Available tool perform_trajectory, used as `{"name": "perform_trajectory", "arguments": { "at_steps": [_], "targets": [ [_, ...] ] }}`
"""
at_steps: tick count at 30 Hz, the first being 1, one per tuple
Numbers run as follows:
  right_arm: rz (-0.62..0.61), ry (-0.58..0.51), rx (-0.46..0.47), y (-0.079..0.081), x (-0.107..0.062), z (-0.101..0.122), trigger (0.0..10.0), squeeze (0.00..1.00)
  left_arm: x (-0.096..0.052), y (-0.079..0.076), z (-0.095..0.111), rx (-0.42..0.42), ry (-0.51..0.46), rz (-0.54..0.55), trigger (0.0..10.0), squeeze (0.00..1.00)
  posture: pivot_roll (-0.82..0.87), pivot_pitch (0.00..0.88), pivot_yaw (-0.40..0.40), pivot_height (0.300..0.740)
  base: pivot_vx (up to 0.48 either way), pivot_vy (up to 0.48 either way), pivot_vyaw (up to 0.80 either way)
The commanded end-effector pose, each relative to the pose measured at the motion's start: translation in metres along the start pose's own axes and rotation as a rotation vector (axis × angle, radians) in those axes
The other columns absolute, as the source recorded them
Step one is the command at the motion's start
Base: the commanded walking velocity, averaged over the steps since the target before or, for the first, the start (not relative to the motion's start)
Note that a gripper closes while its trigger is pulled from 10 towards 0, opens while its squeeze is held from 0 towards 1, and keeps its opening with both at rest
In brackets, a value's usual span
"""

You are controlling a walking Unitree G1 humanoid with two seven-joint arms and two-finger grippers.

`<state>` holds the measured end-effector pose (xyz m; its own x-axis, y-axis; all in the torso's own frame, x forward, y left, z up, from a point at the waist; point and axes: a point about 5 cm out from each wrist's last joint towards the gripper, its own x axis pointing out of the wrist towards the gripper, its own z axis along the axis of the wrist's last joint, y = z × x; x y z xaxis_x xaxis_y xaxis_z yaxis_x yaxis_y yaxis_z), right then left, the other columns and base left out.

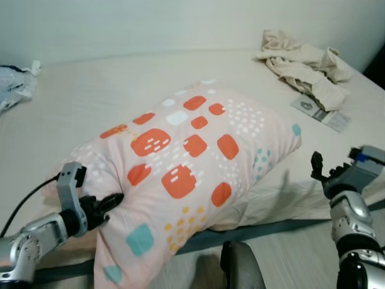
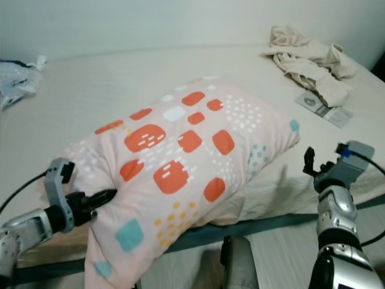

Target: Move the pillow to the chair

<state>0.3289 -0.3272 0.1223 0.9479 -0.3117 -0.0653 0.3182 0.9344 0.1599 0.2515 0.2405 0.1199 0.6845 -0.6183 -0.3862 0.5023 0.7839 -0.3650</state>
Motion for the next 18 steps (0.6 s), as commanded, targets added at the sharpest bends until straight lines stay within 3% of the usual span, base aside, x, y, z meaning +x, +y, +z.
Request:
{"name": "perform_trajectory", "arguments": {
  "at_steps": [1, 3, 10, 11, 14, 18],
  "targets": [
    [-0.003, 0.034, -0.024, -0.002, 0.001, -0.001, 10.0, 0.00, -0.005, -0.004, -0.012, 0.039, 0.121, -0.081, 0.0, 0.00, 0.08, 0.167, -0.056, 0.566, 0.000, 0.000, 0.00],
    [-0.005, 0.029, -0.026, -0.002, 0.003, 0.003, 10.0, 0.00, -0.010, -0.001, -0.011, 0.059, 0.149, -0.087, 0.0, 0.00, 0.08, 0.167, -0.056, 0.566, 0.000, 0.000, 0.00],
    [-0.013, -0.006, -0.020, -0.002, 0.011, 0.024, 10.0, 0.00, -0.053, 0.025, -0.005, 0.155, 0.307, -0.036, 0.0, 0.00, 0.08, 0.171, -0.064, 0.566, 0.000, 0.000, 0.00],
    [-0.012, -0.006, -0.020, -0.002, 0.011, 0.024, 10.0, 0.00, -0.061, 0.032, -0.007, 0.197, 0.366, 0.001, 0.0, 0.00, 0.09, 0.172, -0.065, 0.566, 0.000, 0.000, 0.00],
    [-0.012, -0.005, -0.019, -0.002, 0.011, 0.023, 10.0, 0.00, -0.067, 0.038, -0.010, 0.231, 0.416, 0.042, 0.0, 0.00, 0.09, 0.174, -0.066, 0.566, 0.000, 0.000, 0.00],
    [-0.017, -0.004, -0.015, -0.003, 0.010, 0.021, 10.0, 0.00, -0.087, 0.061, -0.009, 0.357, 0.549, 0.205, 0.0, 0.00, 0.09, 0.177, -0.067, 0.566, 0.000, 0.000, 0.00]
  ]
}}
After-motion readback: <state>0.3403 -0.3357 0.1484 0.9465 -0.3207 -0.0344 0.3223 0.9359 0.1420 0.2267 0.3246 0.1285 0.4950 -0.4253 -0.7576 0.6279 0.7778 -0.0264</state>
